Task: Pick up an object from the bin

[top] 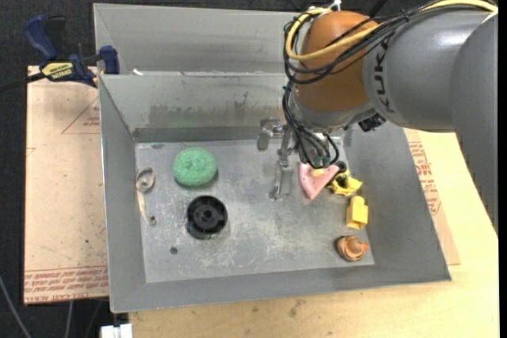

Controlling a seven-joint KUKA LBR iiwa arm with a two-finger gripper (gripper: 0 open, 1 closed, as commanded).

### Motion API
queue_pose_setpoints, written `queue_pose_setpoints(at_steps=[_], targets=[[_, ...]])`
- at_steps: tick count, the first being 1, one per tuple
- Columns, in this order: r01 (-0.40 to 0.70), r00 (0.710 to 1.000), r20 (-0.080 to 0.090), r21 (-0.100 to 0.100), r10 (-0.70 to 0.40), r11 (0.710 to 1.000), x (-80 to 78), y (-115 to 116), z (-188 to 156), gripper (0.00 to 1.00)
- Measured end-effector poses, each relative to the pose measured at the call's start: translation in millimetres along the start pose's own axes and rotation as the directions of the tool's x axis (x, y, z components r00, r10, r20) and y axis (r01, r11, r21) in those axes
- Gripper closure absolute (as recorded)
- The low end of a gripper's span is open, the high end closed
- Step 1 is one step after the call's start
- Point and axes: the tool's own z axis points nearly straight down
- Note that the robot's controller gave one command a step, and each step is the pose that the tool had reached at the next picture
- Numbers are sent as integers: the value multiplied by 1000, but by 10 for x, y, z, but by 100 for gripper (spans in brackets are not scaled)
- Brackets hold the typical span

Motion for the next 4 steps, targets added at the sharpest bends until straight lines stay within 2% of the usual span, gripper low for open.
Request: queue_pose_setpoints(at_steps=[1,2,3,4], targets=[[-1,1000,8,0,1,1000,-17,-1,-49,0],[-93,996,17,-1,93,996,91,75,180,0],[-139,990,3,1,139,990,342,419,462,0],[-79,997,9,-1,79,997,196,721,574,0]])
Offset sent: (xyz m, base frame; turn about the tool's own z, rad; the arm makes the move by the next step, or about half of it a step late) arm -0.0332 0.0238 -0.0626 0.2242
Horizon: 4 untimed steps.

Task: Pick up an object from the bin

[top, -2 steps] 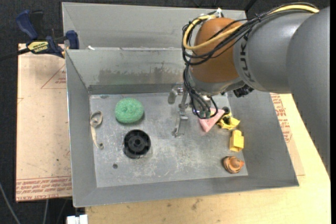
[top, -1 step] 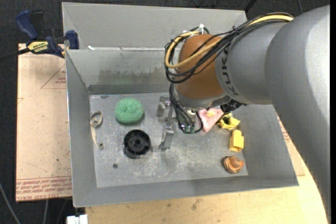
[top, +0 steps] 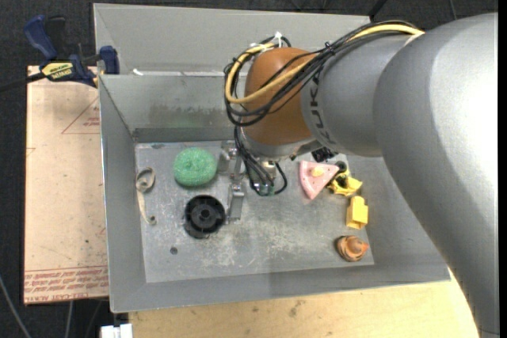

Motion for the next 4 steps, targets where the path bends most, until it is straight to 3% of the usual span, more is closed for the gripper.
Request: queue_pose_setpoints(at_steps=[2,3,4], targets=[[-80,997,-3,0,80,997,106,75,68,0],[197,980,-4,0,-197,980,-20,106,-376,0],[275,962,4,1,-275,962,71,625,-292,0]])
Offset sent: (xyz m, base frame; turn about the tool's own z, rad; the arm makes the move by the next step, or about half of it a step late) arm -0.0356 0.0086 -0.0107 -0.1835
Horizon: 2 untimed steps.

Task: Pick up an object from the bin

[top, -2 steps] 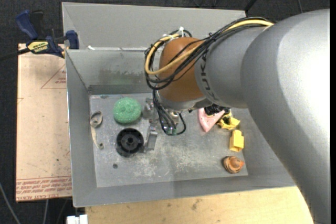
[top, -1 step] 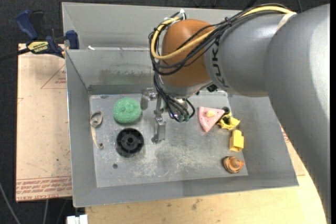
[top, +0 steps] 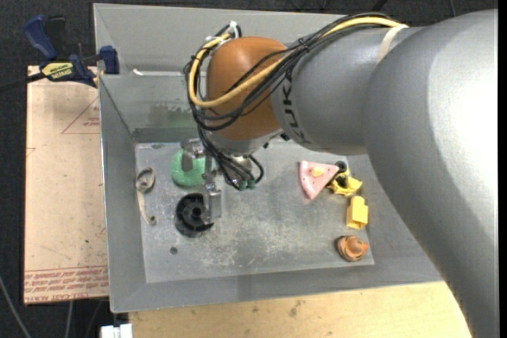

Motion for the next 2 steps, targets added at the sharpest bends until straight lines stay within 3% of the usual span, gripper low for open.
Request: queue_pose_setpoints(at_steps=[1,2], targets=[[-14,1000,-5,-4,14,1000,22,350,313,0],[43,999,0,-4,-43,999,511,49,367,0]])
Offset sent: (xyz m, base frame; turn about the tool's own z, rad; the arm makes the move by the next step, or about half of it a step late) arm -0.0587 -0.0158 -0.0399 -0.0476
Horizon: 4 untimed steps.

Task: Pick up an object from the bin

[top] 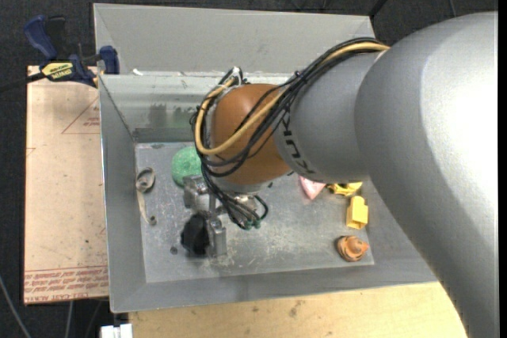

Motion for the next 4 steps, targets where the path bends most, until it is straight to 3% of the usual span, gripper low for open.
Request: queue_pose_setpoints(at_steps=[1,2,3,4], targets=[[-250,968,-1,4,250,968,-421,-521,24,100],[-250,968,-2,3,250,968,-418,-520,28,0],[-250,968,-2,3,250,968,-418,-520,28,0],[-163,987,-1,5,163,987,-248,-398,27,0]])
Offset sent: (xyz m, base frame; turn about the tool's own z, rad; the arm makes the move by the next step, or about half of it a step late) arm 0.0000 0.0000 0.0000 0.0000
